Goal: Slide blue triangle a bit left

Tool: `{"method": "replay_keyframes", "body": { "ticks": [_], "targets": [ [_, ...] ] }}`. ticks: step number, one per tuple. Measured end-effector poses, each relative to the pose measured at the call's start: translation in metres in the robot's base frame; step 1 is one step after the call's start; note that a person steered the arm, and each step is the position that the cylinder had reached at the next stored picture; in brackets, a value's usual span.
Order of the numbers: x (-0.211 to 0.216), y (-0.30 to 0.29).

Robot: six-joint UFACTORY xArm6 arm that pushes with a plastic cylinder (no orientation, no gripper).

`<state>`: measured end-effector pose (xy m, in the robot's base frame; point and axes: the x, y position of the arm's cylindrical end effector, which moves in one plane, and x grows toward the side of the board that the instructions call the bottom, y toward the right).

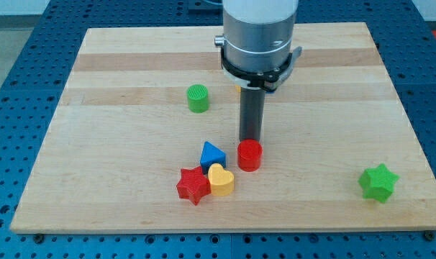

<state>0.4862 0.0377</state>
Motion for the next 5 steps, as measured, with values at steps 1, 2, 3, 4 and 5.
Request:
{"method": "replay_keyframes", "body": {
  "ticks": [1, 2, 3, 4, 5],
  "targets": [
    [0.006, 0.004],
    [0.022, 0.004],
    [0.033, 0.004],
    [0.04, 0.004],
    [0.05, 0.004]
  ]
}}
